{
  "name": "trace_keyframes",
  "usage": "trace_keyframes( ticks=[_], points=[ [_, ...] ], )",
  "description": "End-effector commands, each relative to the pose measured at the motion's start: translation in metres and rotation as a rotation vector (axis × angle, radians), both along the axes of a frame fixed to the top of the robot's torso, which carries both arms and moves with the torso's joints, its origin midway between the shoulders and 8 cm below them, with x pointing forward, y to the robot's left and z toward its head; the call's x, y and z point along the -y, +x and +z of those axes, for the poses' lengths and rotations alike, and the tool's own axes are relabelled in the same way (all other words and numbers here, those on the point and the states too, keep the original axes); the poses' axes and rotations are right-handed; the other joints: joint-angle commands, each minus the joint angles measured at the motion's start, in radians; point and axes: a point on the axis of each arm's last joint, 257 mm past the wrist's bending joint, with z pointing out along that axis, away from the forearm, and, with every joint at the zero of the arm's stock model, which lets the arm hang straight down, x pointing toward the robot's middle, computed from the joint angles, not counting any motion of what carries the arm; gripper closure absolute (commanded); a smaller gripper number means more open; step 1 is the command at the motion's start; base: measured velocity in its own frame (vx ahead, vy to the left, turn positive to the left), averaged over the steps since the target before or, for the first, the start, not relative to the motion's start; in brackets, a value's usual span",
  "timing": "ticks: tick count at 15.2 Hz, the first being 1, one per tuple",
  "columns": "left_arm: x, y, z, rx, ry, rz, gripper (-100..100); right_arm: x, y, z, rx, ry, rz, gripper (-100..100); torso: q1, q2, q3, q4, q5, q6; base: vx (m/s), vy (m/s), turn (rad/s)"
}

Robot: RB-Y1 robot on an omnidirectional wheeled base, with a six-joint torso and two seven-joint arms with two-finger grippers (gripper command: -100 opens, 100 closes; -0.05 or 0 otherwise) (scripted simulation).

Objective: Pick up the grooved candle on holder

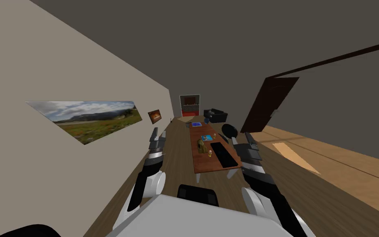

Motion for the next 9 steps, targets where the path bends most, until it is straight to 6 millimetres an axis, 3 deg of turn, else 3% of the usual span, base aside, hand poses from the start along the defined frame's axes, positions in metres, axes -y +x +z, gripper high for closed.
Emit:
trace_keyframes(
  ticks=[1,8,9],
  points=[
    [0.0,0.0,0.0,0.0,0.0,0.0,0,0.002,0.003,-0.005,-0.013,-0.014,0.013,-100,0.0,0.0,0.0,0.0,0.0,0.0,-0.002,-0.008,0.061],
    [0.0,0.0,0.0,0.0,0.0,0.0,0,0.034,0.02,-0.037,-0.088,0.006,0.028,-100,-0.007,0.002,0.001,0.0,-0.002,-0.001,-0.022,-0.062,0.233],
    [0.0,0.0,0.0,0.0,0.0,0.0,0,0.046,0.024,-0.045,-0.107,0.019,0.021,-100,-0.006,0.001,0.001,0.0,-0.001,0.0,-0.027,-0.053,0.187]
  ],
)
